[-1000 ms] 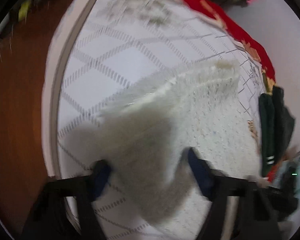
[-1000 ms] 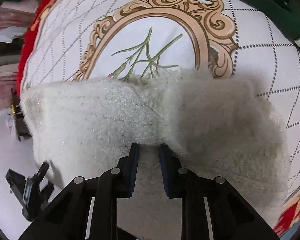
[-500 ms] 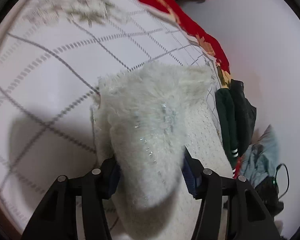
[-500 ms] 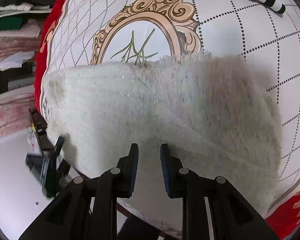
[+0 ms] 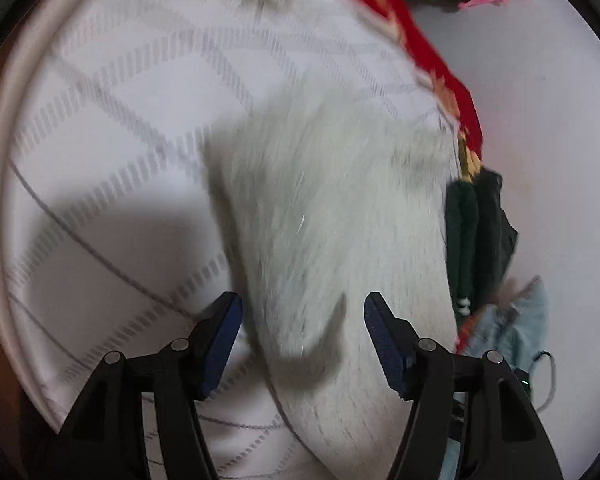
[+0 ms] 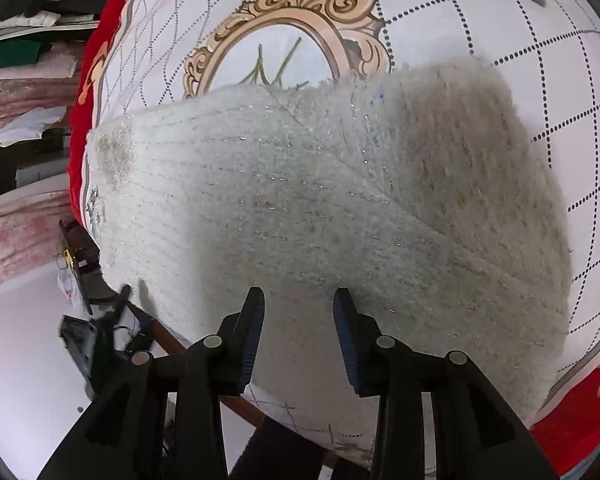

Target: Fold large clothes

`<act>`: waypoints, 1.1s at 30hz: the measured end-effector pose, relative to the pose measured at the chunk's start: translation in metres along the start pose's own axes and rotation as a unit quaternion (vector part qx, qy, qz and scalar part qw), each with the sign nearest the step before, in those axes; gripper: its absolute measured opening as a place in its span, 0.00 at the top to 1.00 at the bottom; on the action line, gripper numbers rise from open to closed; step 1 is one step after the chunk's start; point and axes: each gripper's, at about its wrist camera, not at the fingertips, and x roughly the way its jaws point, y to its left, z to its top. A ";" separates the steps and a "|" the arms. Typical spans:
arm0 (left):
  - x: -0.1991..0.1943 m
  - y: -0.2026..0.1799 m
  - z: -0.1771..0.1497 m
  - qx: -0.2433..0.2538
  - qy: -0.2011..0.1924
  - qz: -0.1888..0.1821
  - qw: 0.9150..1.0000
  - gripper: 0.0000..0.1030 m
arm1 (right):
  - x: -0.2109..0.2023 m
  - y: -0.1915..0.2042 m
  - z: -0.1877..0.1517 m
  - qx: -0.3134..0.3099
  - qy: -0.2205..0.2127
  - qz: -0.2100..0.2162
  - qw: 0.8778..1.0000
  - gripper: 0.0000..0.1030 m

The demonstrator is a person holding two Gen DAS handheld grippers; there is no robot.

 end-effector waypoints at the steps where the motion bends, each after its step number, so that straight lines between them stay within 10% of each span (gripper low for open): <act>1: 0.011 -0.002 0.001 0.006 0.005 -0.014 1.000 0.41 | 0.003 -0.002 0.000 0.003 0.002 0.000 1.000 0.63; 6: 0.043 -0.031 0.021 0.040 -0.023 -0.001 0.999 0.43 | 0.012 -0.003 0.003 0.011 0.006 0.004 1.000 0.63; 8: 0.047 -0.046 0.025 0.067 -0.047 0.020 0.996 0.79 | 0.014 -0.003 0.004 0.012 0.005 0.007 1.000 0.63; 12: 0.023 -0.065 0.025 0.104 -0.088 0.051 0.989 0.88 | 0.007 0.003 0.006 0.008 -0.006 0.002 1.000 0.63; 18: -0.054 -0.053 0.008 0.132 -0.127 0.084 0.980 0.88 | 0.018 0.040 0.013 -0.021 -0.016 0.004 1.000 0.63; 21: -0.068 -0.024 -0.001 0.112 -0.105 0.104 0.983 0.85 | 0.056 0.067 0.022 -0.066 -0.004 -0.073 0.995 0.75; 24: -0.056 0.009 0.002 0.057 -0.075 0.078 0.992 0.78 | 0.084 0.079 0.036 -0.063 0.007 -0.127 0.990 0.76; 28: -0.030 0.015 0.017 0.015 -0.068 0.051 0.996 0.53 | 0.069 0.077 0.042 -0.066 0.039 -0.101 0.992 0.75; 31: -0.027 0.019 0.019 -0.007 -0.078 0.034 0.996 0.47 | 0.028 0.069 0.026 -0.083 0.020 -0.049 0.995 0.67; 33: -0.028 0.012 0.018 0.015 -0.093 0.041 0.995 0.48 | 0.001 0.056 0.010 -0.079 -0.010 -0.044 0.996 0.42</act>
